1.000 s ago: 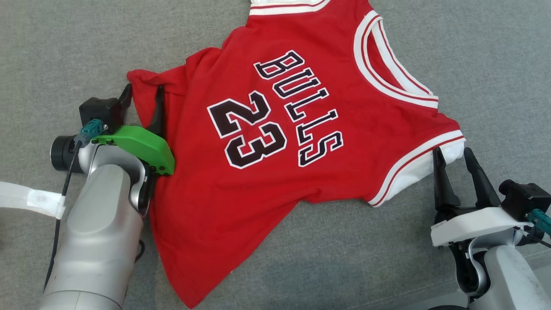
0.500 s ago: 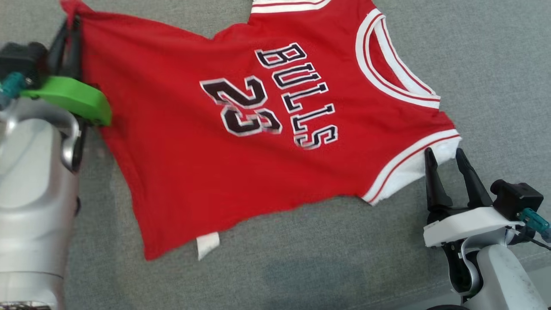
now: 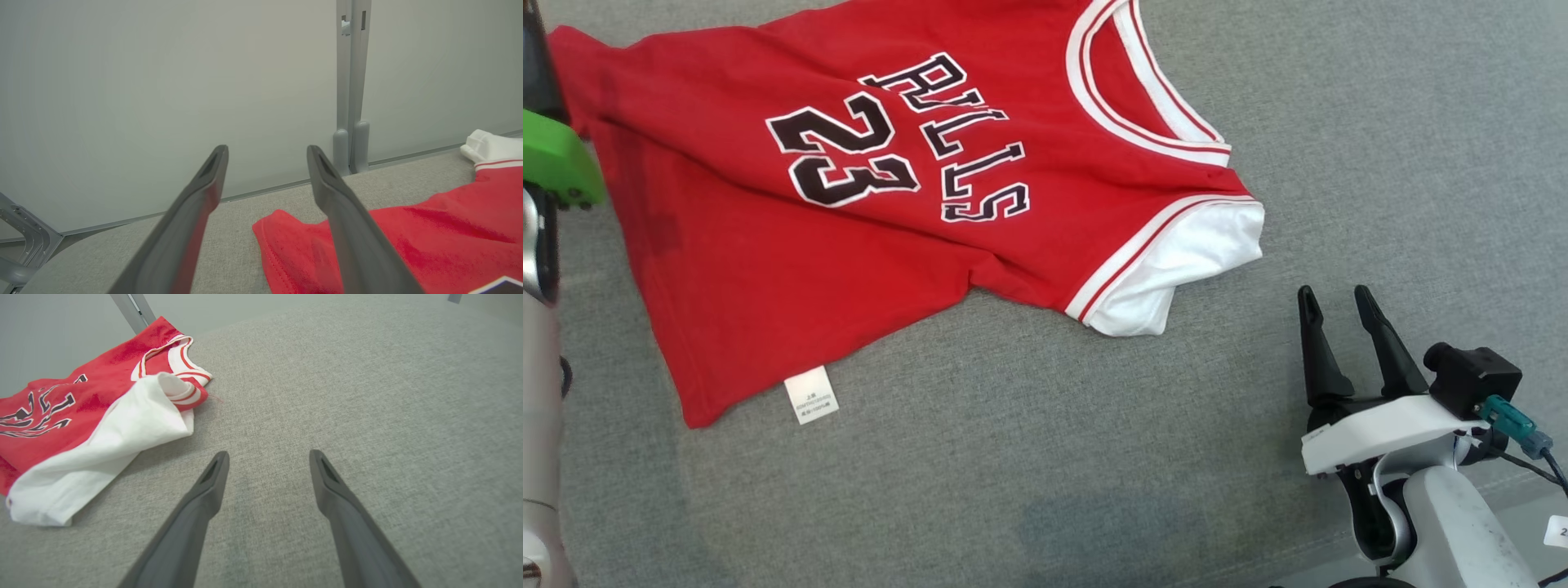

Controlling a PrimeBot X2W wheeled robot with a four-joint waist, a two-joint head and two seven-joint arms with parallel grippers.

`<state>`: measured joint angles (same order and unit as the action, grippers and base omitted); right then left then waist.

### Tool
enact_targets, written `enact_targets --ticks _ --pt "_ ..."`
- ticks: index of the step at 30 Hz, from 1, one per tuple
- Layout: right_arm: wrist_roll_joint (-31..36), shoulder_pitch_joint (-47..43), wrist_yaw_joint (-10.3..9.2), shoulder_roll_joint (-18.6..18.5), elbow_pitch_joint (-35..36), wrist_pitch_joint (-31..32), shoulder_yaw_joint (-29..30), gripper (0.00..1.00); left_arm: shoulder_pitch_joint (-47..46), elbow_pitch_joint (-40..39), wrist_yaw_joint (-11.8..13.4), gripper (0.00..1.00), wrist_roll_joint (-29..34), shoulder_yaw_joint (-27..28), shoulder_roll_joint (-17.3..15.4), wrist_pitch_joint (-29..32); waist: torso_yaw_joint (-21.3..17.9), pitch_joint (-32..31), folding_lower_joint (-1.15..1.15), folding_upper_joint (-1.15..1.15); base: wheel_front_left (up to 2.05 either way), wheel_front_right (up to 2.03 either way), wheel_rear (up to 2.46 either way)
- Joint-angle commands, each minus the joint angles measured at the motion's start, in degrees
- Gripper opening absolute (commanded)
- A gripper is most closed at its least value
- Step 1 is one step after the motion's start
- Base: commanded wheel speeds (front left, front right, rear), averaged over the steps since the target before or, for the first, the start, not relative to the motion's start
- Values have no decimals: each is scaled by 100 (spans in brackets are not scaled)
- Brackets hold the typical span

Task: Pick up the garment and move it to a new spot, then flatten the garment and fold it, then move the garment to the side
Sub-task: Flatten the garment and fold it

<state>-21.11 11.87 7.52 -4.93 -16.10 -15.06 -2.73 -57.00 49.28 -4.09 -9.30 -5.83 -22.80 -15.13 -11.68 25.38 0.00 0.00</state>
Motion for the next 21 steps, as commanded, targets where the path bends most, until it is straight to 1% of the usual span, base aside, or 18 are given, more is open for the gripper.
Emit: enact_targets --ticks 1,5,8,15,17,18,21 --pt "-33 -8 -7 -8 24 -17 -42 100 242 -18 16 100 -52 47 69 -1 124 -97 0 0 0 0 0" --pt "-56 21 -7 -71 -48 -17 -150 100 718 -303 -4 100 -203 141 492 -1 395 -317 0 0 0 0 0" --pt "-32 54 -7 -102 -165 -17 -293 100 1207 -673 -11 100 -319 275 793 -1 590 -509 0 0 0 0 0" --pt "-57 113 -7 -235 -690 -17 -474 100 2512 -1540 -124 100 -286 395 1545 -1 1087 -1014 0 0 0 0 0" --pt "-84 134 -6 -256 -807 -17 -480 100 2866 -1771 -161 100 -234 379 1692 -1 1242 -1114 0 0 0 0 0" --pt "-84 134 -6 -256 -807 -17 -480 100 2866 -1771 -161 100 -234 379 1692 -1 1242 -1114 0 0 0 0 0" --pt "-128 136 -7 -272 -938 -16 -556 100 3346 -2116 -227 100 -203 260 1862 -1 1479 -1210 0 0 0 0 0"
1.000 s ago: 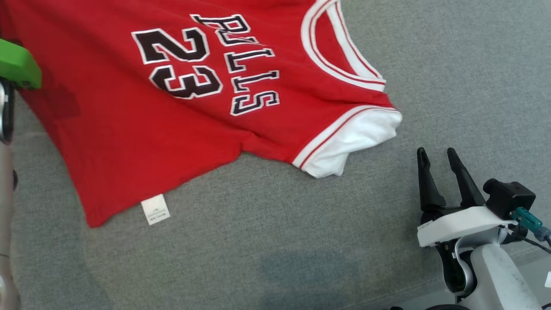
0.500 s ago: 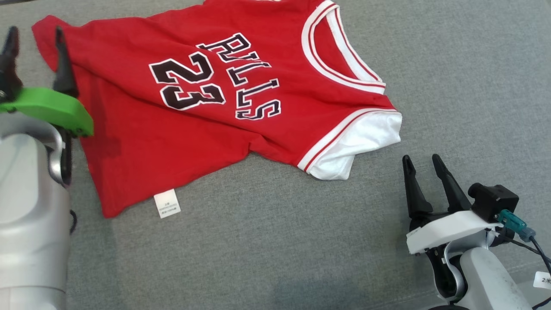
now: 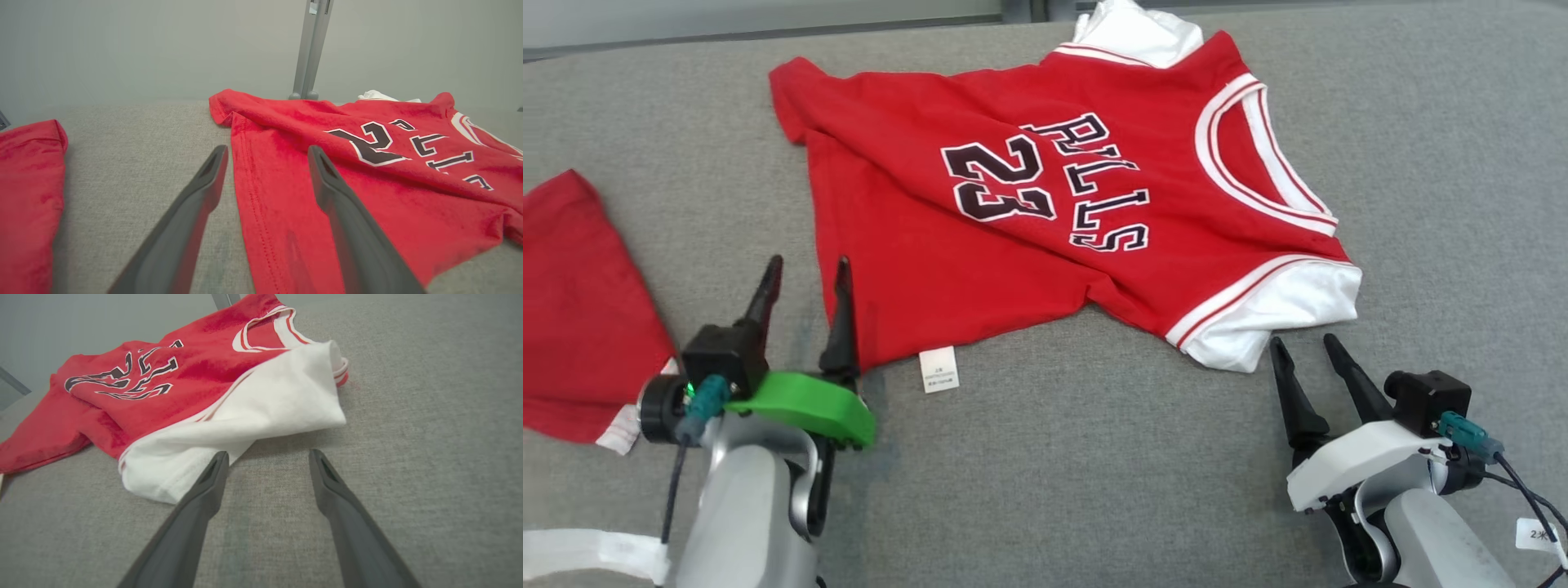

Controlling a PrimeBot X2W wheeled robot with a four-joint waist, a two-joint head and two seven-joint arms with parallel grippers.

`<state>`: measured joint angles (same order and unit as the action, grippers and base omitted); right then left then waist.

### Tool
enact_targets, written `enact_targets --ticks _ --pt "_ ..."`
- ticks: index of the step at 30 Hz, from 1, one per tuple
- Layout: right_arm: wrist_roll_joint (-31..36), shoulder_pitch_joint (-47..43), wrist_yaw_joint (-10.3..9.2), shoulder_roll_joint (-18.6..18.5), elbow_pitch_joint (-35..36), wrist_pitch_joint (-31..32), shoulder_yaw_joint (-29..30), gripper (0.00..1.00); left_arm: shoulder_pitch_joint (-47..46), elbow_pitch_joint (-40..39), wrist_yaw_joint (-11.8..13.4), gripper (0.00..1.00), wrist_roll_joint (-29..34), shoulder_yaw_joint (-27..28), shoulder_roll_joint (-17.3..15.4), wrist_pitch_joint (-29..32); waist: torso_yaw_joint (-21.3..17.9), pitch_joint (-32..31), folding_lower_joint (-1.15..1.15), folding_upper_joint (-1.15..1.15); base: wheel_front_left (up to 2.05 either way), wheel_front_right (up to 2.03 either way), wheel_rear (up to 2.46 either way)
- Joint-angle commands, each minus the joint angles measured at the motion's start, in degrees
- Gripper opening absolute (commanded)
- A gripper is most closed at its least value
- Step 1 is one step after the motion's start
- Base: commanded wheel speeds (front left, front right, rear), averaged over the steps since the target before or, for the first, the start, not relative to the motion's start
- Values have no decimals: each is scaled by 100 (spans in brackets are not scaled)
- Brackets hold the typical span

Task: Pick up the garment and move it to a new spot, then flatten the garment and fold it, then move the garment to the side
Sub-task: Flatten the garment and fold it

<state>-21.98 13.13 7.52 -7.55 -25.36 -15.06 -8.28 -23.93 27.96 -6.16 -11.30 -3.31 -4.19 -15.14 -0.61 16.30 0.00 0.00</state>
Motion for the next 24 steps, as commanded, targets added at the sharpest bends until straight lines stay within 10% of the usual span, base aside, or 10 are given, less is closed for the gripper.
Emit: enact_targets --ticks 1,11,12,13,14,24 --pt "-44 -13 -6 -17 -46 -17 -31 100 198 -72 -39 100 5 -63 39 0 451 -338 0 0 0 0 0" --pt "-103 -35 -7 25 -664 -15 -245 100 1152 -521 -53 100 -382 -632 128 0 993 -587 0 0 0 0 0" --pt "-80 -30 -6 23 -751 -8 -219 70 1197 -535 -51 100 -392 -661 128 0 997 -604 0 0 0 0 0" --pt "-58 -43 -7 21 -821 -8 -205 15 1232 -549 -38 100 -399 -672 127 0 991 -626 0 0 0 0 0" --pt "-47 -74 -6 28 -860 -8 -203 0 1262 -568 -40 100 -399 -673 126 0 972 -648 0 0 0 0 0" --pt "-19 -724 -7 -114 142 -11 -266 0 1566 -634 -86 100 -398 -688 125 0 297 -1088 0 0 0 0 0"
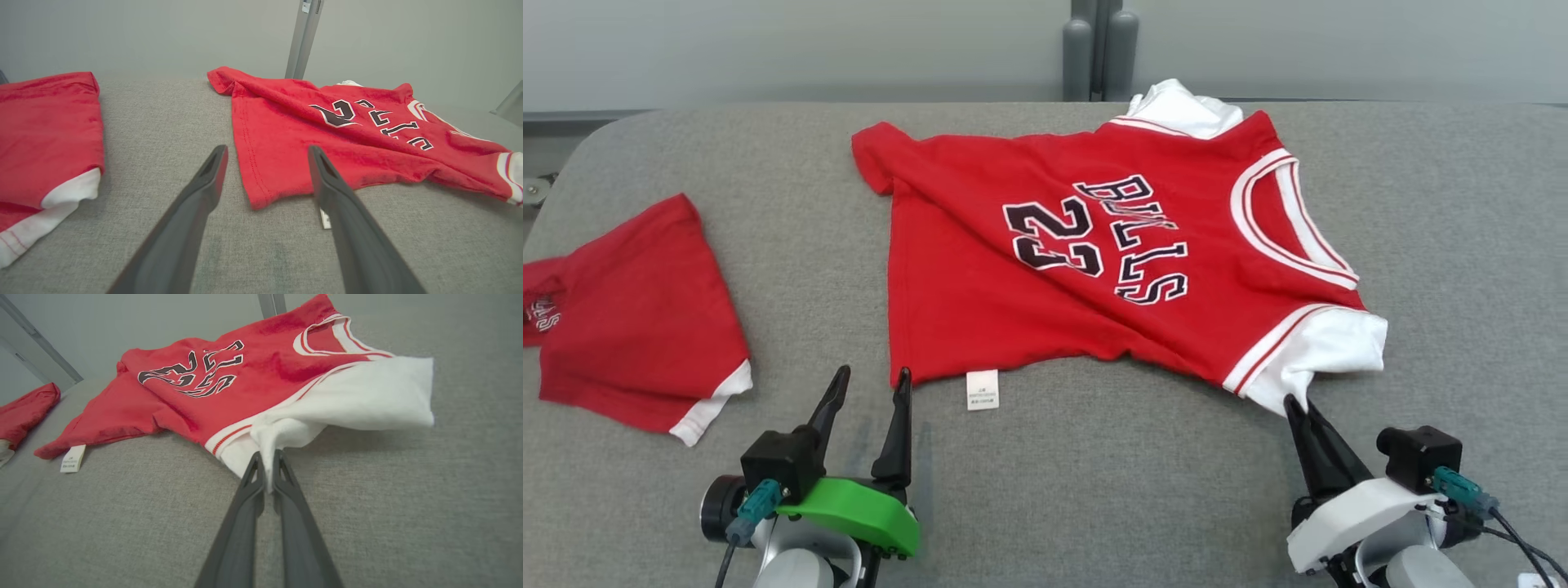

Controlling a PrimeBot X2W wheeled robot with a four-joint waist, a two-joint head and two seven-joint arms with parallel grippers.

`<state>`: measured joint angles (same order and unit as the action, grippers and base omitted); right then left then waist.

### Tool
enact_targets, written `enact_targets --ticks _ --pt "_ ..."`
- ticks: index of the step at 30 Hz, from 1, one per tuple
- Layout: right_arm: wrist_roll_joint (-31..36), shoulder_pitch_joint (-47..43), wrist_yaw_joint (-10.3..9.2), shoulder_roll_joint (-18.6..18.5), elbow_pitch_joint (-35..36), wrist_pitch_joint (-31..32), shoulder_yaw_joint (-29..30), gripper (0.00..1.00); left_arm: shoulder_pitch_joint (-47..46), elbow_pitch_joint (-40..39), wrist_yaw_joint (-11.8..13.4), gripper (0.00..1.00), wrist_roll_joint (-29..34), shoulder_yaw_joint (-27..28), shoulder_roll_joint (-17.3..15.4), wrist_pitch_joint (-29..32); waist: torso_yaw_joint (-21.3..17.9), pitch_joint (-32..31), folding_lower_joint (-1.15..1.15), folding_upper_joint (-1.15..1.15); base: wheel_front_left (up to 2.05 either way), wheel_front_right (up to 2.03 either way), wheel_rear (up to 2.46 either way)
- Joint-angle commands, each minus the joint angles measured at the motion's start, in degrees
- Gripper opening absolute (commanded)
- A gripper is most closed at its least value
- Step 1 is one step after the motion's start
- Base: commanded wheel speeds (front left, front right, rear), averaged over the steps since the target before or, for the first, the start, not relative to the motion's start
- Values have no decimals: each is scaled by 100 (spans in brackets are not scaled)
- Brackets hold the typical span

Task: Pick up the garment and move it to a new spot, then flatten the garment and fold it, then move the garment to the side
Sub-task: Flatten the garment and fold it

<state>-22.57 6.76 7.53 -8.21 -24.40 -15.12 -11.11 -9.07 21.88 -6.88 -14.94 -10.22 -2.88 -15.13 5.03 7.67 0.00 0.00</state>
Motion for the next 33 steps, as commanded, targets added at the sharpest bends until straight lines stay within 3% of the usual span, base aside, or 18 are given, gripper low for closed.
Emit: enact_targets --ticks 1,4,5,6,7,12,18,24,33 --pt "90 -172 -8 -88 292 -4 11 0 86 -39 -12 100 -50 0 -7 -1 -338 -259 0 0 0 0 0" --pt "273 -470 -8 -218 1095 -5 13 0 130 -66 -10 100 -73 14 -7 -1 -547 -334 0 0 0 0 0" --pt "351 -592 -8 -254 1327 -5 21 22 148 -65 -6 100 -76 28 -8 -1 -611 -345 0 0 0 0 0" --pt "409 -706 -8 -273 1566 -5 33 96 159 -63 4 100 -85 42 -8 -1 -665 -354 0 0 0 0 0" --pt "456 -812 -8 -290 1789 -5 37 100 172 -63 19 100 -90 59 -7 -1 -716 -355 0 0 0 0 0" --pt "529 -1248 -8 -251 2478 -4 249 100 163 -27 37 100 -143 50 -8 -1 -863 -269 0 0 0 0 0" --pt "539 -1181 -8 -206 2400 21 449 100 23 0 35 100 -163 -38 -9 -1 -811 -126 0 0 0 0 0" --pt "599 -536 -8 -114 1725 106 716 100 -151 26 44 100 -95 -68 -9 -1 -531 66 0 0 0 0 0" --pt "741 785 -8 -316 225 179 887 100 -234 72 51 100 -165 -164 -7 -1 20 290 0 0 0 0 0"
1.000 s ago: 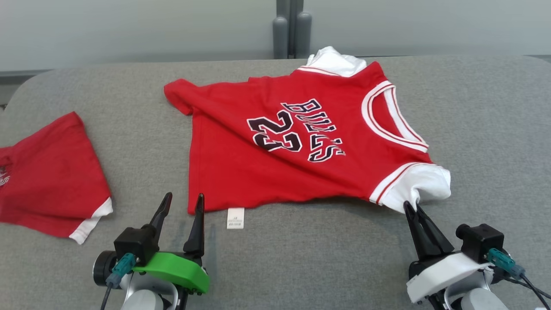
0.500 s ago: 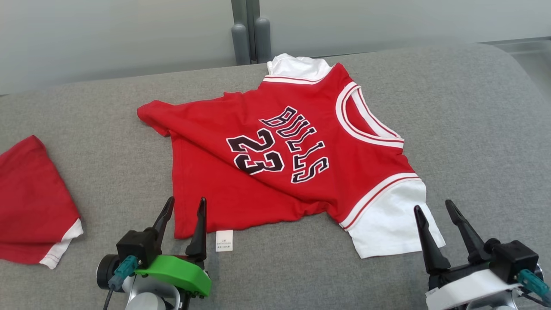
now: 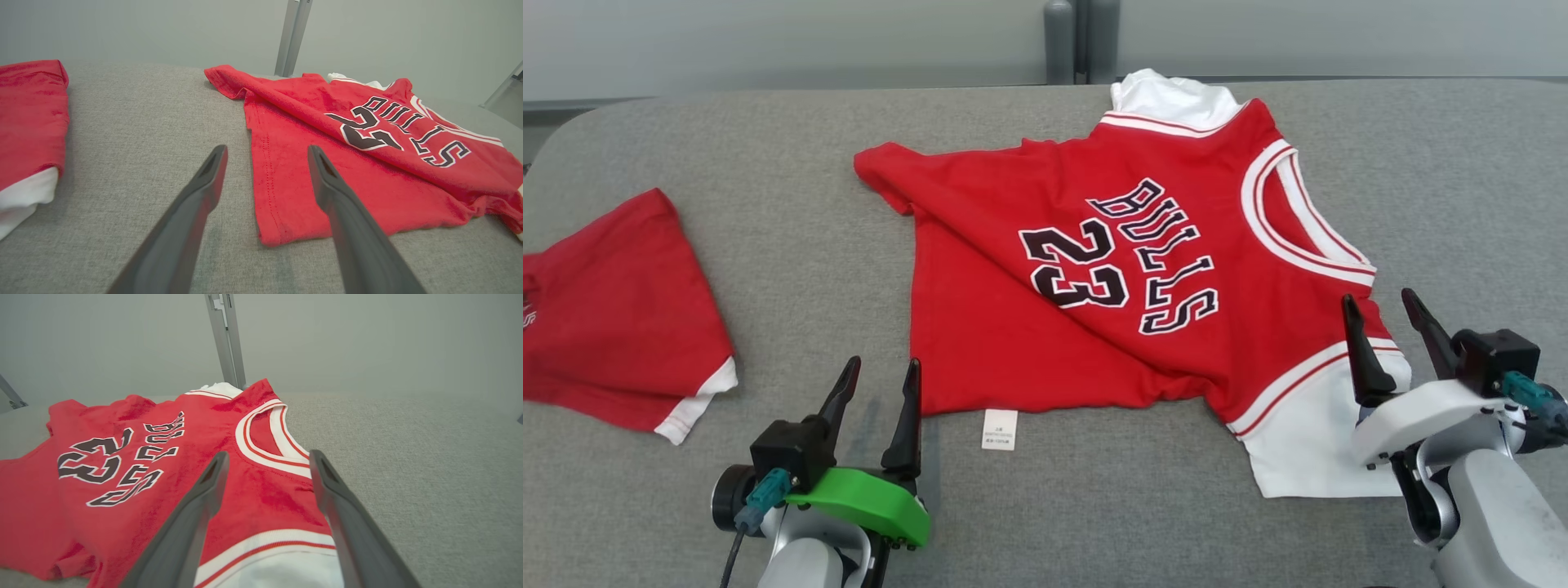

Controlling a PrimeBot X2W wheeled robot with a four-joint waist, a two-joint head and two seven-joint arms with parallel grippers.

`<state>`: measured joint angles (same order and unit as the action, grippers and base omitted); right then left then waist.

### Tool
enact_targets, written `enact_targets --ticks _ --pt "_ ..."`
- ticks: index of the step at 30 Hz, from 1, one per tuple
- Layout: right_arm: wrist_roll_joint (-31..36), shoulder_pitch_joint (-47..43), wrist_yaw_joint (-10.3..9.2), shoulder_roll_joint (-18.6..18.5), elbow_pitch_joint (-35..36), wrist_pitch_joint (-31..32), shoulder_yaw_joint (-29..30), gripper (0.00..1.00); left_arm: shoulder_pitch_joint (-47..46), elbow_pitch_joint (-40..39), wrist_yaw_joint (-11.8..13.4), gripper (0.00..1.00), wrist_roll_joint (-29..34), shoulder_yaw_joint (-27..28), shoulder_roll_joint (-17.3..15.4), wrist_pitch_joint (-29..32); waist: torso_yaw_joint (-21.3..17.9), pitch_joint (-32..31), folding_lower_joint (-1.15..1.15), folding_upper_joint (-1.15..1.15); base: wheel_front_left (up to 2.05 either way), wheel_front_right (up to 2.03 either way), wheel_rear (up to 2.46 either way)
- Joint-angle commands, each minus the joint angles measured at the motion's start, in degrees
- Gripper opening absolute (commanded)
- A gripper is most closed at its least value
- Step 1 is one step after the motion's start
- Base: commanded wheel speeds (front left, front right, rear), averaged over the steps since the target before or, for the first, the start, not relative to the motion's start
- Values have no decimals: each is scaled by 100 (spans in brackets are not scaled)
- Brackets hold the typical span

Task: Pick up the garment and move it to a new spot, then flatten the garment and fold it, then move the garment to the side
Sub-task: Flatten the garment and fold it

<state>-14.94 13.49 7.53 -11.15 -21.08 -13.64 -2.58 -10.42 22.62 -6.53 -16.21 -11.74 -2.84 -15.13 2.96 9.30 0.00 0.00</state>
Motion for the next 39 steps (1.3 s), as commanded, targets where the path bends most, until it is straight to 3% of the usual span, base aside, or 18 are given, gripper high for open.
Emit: enact_targets --ticks 1,10,18,19,20,22,26,34,35,36,39 --pt "-33 234 -8 -44 -295 82 41 100 -96 -5 17 100 -46 -30 -13 -1 289 144 0 0 0 0 0" --pt "-68 1070 -7 -465 -1689 429 376 100 -127 -110 51 100 -113 -209 -13 -1 746 287 0 0 0 0 0" --pt "-273 1354 -8 -561 -2385 475 422 100 -164 -156 43 100 -127 -225 -12 -1 885 402 0 0 0 0 0" --pt "-275 1389 -8 -572 -2444 453 397 90 -178 -161 41 100 -132 -234 -12 -1 900 419 0 0 0 0 0" --pt "-291 1421 -8 -572 -2514 456 386 50 -186 -163 40 100 -134 -245 -12 -1 916 438 0 0 0 0 0" --pt "-288 1488 -8 -567 -2645 439 370 0 -203 -167 41 100 -146 -256 -12 -1 939 470 0 0 0 0 0" --pt "-145 1633 -9 -688 -2836 271 520 0 -218 -177 38 100 -136 -237 -12 -1 956 506 0 0 0 0 0" --pt "382 1814 -10 -813 -3384 -93 1473 1 -179 -85 35 100 -86 -253 -13 -1 912 419 0 0 0 0 0" --pt "421 1805 -10 -771 -3408 -114 1578 62 -147 -65 38 100 -84 -257 -13 -1 893 378 0 0 0 0 0" --pt "482 1781 -9 -725 -3408 -131 1656 100 -114 -40 37 100 -83 -256 -13 -1 875 333 0 0 0 0 0" --pt "598 1587 -9 -521 -2944 -155 1871 100 19 58 54 100 -59 -205 -13 -1 766 111 0 0 0 0 0"
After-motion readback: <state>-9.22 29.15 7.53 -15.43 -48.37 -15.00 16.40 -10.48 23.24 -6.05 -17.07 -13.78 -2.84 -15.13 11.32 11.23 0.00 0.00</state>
